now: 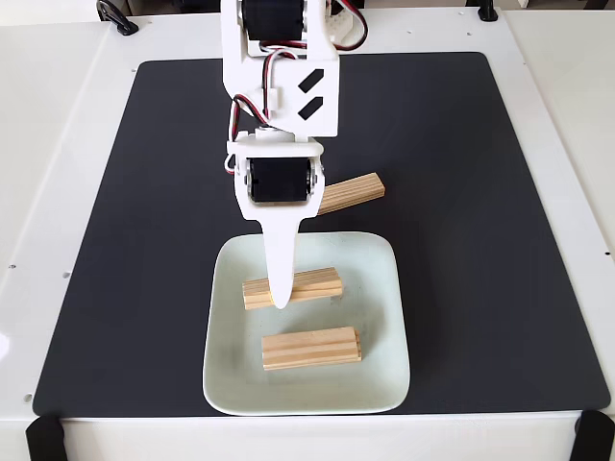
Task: Pick up the wooden block and place them on the plate.
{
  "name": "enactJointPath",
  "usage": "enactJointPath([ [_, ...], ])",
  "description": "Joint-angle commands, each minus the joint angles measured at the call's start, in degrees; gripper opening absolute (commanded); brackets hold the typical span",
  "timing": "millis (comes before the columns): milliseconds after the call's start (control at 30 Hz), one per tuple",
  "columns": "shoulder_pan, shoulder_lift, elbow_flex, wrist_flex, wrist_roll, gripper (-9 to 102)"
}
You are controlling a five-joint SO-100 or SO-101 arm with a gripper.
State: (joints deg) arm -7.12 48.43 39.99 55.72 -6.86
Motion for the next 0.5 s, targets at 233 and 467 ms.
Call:
enactJointPath([
  [233,-0.18,1.05,-3.08,1.93,0.26,-1],
  [467,-0.18,0.97,-3.08,1.58,0.18,-1],
])
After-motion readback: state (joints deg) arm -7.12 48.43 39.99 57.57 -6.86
